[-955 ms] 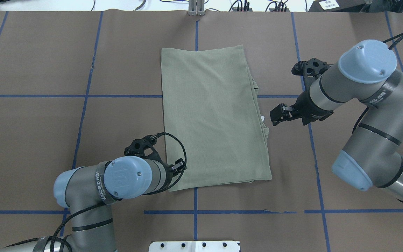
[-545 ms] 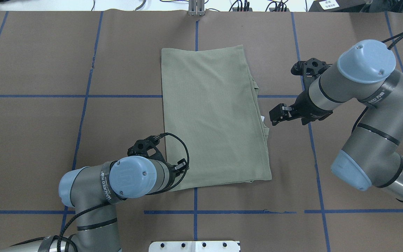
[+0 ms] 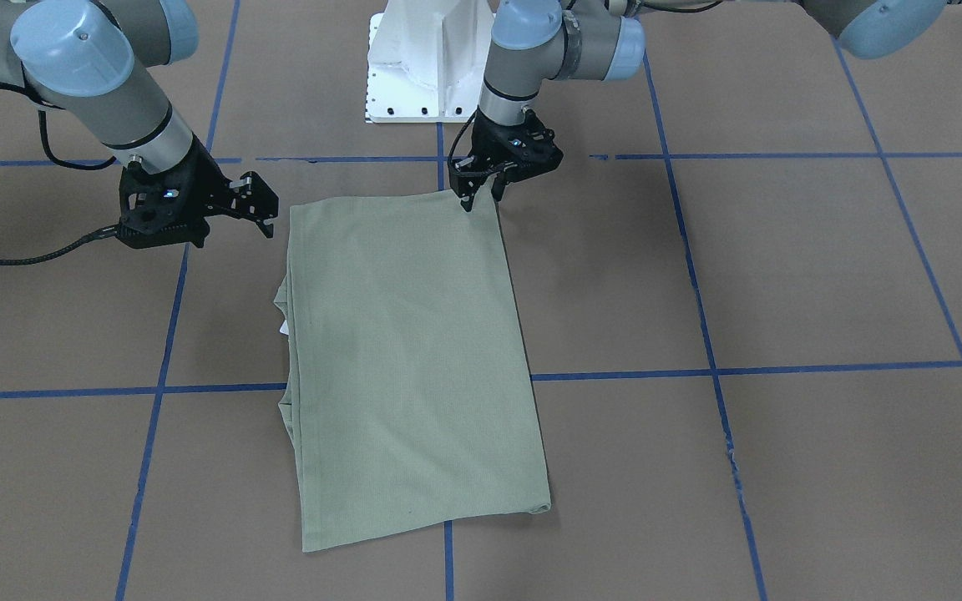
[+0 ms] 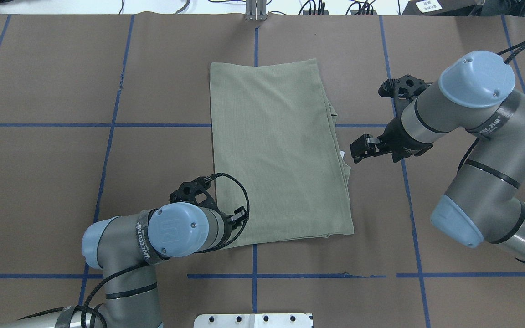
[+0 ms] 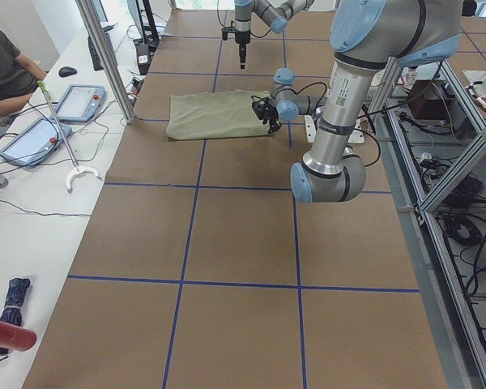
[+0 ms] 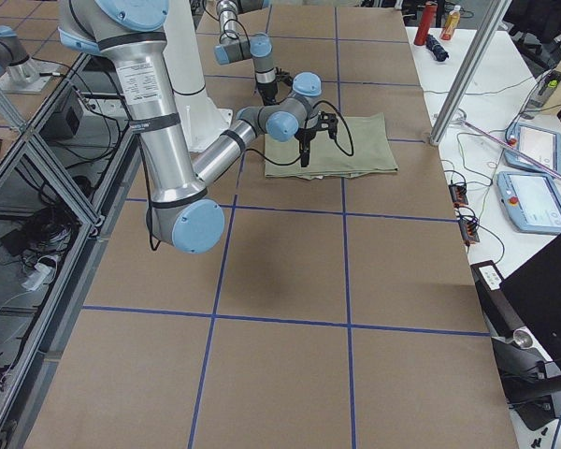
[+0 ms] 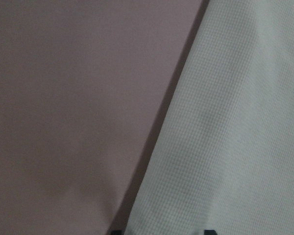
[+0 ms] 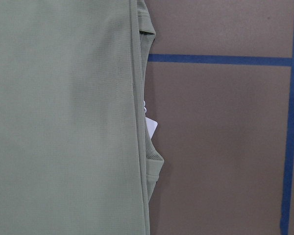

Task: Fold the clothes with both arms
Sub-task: 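Grasp the near corner of the shirt with the left gripper, then grasp the other near corner with the right gripper while the left holds, then lift both near corners and fold them over toward the far end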

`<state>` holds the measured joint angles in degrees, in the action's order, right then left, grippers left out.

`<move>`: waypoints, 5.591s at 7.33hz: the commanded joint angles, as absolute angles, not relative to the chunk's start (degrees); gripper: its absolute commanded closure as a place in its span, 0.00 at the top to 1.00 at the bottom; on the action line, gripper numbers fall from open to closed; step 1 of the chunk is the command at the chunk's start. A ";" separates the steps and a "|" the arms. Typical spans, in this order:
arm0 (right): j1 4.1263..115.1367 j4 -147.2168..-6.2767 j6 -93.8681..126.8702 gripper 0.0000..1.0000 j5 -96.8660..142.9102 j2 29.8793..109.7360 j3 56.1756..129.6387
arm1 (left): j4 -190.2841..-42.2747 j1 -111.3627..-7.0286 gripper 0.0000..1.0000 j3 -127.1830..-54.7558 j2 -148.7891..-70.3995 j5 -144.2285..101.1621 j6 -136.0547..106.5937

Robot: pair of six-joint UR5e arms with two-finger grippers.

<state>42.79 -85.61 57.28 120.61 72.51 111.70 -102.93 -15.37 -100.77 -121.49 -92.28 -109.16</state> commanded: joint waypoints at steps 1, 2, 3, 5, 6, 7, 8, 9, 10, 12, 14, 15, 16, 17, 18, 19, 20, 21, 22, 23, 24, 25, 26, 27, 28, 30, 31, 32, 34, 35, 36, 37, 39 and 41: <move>42.80 -85.61 57.30 1.00 120.59 72.60 111.71 | -102.75 -15.12 0.63 -100.46 -121.47 -92.29 -109.16; 42.72 -85.61 57.30 1.00 120.59 72.60 111.71 | -102.05 -15.12 0.63 -100.55 -121.55 -92.29 -109.07; 42.71 -85.61 57.30 1.00 120.59 72.51 111.62 | -101.95 -15.12 0.63 -100.63 -121.55 -92.63 -109.16; 42.80 -85.61 57.22 1.00 120.59 72.60 111.62 | -101.52 -15.12 0.63 -100.63 -121.55 -92.72 -109.16; 42.80 -85.61 57.22 1.00 120.59 72.68 111.62 | -101.17 -15.03 0.63 -100.63 -121.55 -92.72 -109.16; 42.80 -85.61 57.22 1.00 120.59 72.69 111.62 | -101.16 -15.03 0.66 -100.63 -121.55 -92.81 -109.16; 42.80 -85.61 57.22 1.00 120.67 72.77 111.62 | -101.16 -14.86 0.72 -100.55 -121.55 -92.81 -109.16; 42.80 -85.61 57.22 1.00 120.67 72.77 111.62 | -101.16 -14.85 0.72 -100.55 -121.55 -92.81 -109.16; 42.80 -85.61 57.22 1.00 120.67 72.77 111.62 | -101.16 -14.85 0.66 -100.55 -121.64 -92.99 -109.16; 42.72 -85.61 57.22 1.00 120.67 72.69 111.62 | -101.25 -14.85 0.25 -100.63 -121.55 -92.99 -109.25; 42.80 -85.69 57.22 1.00 120.67 72.77 111.62 | -101.42 -14.85 0.00 -101.42 -121.64 -93.16 -109.25; 42.80 -85.61 57.30 1.00 120.67 72.77 111.71 | -101.34 -14.94 0.00 -102.38 -121.55 -93.69 -109.25; 42.72 -85.61 60.00 1.00 120.67 72.86 112.06 | -101.16 -15.12 0.00 -104.39 -121.29 -95.34 -109.25; 40.80 -85.43 64.64 1.00 120.59 72.60 112.50 | -99.86 -15.03 0.00 -105.98 -121.46 -96.06 -109.16; 37.65 -85.26 73.91 1.00 120.06 72.16 112.94 | -99.58 -14.94 0.00 -108.00 -121.55 -96.93 -109.16; 33.09 -81.43 85.31 1.00 117.27 72.25 113.11 | -97.84 -14.94 0.00 -109.58 -121.64 -97.29 -109.16; 26.35 -79.82 94.22 1.00 108.37 72.68 113.12 | -97.65 -14.85 0.00 -109.43 -121.64 -97.38 -109.16; 22.36 -79.98 96.74 1.00 104.71 72.25 112.59 | -97.73 -14.85 0.00 -108.99 -121.55 -97.38 -108.99; 20.06 -80.15 96.85 1.00 103.46 72.42 111.80 | -97.82 -14.94 0.00 -108.90 -121.47 -97.38 -108.72; 18.39 -80.16 96.86 1.00 101.36 72.42 110.49 | -97.82 -14.94 0.00 -108.81 -121.46 -97.38 -108.72; 18.37 -80.24 96.86 1.00 100.90 72.60 110.22 | -97.82 -14.85 0.00 -108.81 -121.55 -97.38 -108.72; 18.54 -80.16 97.12 1.00 100.81 72.68 109.95 | -98.00 -14.85 0.00 -108.72 -121.55 -97.30 -108.72; 18.72 -80.16 99.38 1.00 100.81 73.21 109.69 | -98.00 -14.85 0.00 -108.72 -121.64 -97.29 -108.72; 18.72 -80.24 100.36 1.00 100.81 73.91 109.77 | -98.00 -14.85 0.00 -108.72 -121.64 -97.29 -108.72; 18.63 -80.16 100.81 1.00 100.81 74.53 109.86 | -97.91 -14.85 0.00 -108.72 -121.99 -97.29 -108.72; 18.63 -80.24 100.90 1.00 100.81 74.53 109.69 | -97.91 -14.85 0.00 -108.72 -121.99 -97.29 -108.72; 18.63 -80.24 100.90 1.00 100.81 74.36 109.69 | -97.91 -14.85 0.00 -108.63 -121.99 -97.29 -108.72; 18.46 -80.59 101.51 0.92 100.72 74.27 109.08 | -98.00 -14.85 0.00 -108.63 -121.99 -97.21 -108.72; 18.37 -81.03 102.39 0.32 100.81 74.09 108.90 | -97.91 -14.85 0.00 -108.72 -121.99 -97.21 -108.72; 18.46 -81.73 102.39 0.15 100.90 73.83 109.07 | -97.91 -14.85 0.00 -108.72 -121.99 -97.21 -108.72; 18.63 -82.09 102.31 0.03 101.16 73.57 109.16 | -97.91 -14.85 0.00 -108.72 -121.99 -97.21 -108.72; 18.63 -82.87 102.13 0.00 101.34 73.22 109.33 | -97.91 -14.85 0.00 -108.63 -121.99 -97.21 -108.72; 19.16 -86.30 102.65 0.00 101.16 69.54 110.38 | -97.91 -14.85 0.00 -108.63 -121.90 -97.29 -108.72; 19.60 -86.13 102.57 0.00 101.51 69.61 111.27 | -97.91 -14.94 0.00 -108.81 -121.91 -97.29 -108.63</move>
